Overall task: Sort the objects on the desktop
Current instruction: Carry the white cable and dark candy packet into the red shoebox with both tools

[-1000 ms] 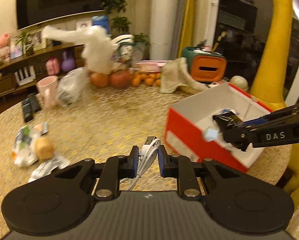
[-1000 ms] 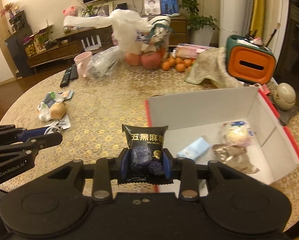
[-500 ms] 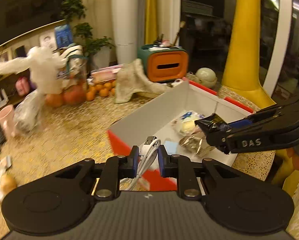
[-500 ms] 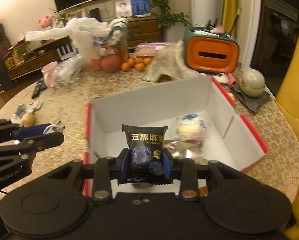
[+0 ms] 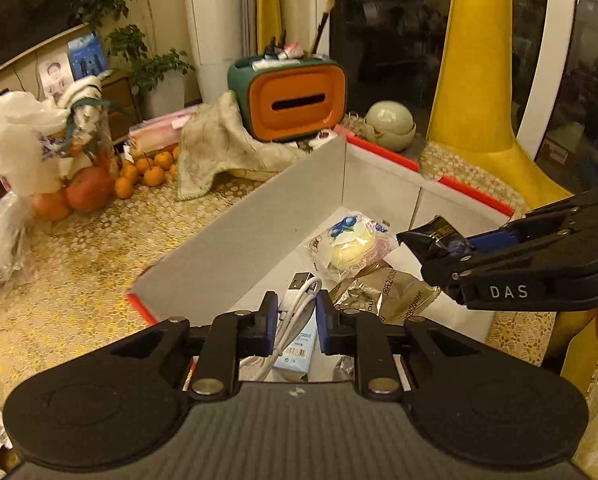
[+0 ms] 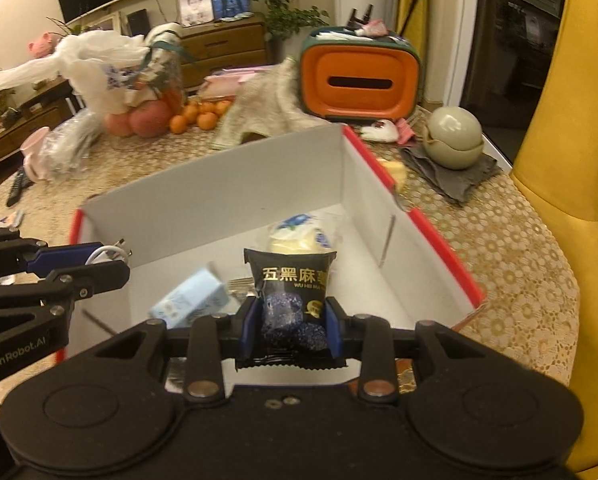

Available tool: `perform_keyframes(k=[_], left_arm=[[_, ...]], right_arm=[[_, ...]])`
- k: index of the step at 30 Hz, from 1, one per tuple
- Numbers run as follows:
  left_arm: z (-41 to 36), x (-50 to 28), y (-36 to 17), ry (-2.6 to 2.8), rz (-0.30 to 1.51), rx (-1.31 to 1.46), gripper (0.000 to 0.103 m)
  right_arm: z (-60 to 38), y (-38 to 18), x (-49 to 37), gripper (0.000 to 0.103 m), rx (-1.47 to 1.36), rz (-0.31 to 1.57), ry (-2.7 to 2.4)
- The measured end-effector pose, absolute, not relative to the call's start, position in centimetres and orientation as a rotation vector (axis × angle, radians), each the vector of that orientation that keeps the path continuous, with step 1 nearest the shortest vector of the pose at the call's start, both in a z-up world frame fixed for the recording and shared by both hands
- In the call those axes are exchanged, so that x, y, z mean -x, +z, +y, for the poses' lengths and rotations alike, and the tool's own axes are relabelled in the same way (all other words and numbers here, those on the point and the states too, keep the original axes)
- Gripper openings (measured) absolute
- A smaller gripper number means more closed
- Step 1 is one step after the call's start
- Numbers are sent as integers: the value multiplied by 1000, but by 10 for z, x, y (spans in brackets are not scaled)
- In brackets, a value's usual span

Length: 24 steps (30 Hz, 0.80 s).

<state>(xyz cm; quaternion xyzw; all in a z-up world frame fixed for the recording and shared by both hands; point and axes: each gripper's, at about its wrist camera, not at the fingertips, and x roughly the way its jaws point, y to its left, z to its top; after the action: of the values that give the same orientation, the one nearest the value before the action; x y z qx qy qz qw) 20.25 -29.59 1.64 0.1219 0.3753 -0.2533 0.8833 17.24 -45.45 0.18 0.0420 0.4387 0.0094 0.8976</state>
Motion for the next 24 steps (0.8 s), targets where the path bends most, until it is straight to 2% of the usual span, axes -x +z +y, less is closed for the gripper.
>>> perform_keyframes(k=[24], left_arm=[[-322,-246,-44,-543,1013,-322,19]], right_arm=[[-454,-35,-202,35,-52,994,10]])
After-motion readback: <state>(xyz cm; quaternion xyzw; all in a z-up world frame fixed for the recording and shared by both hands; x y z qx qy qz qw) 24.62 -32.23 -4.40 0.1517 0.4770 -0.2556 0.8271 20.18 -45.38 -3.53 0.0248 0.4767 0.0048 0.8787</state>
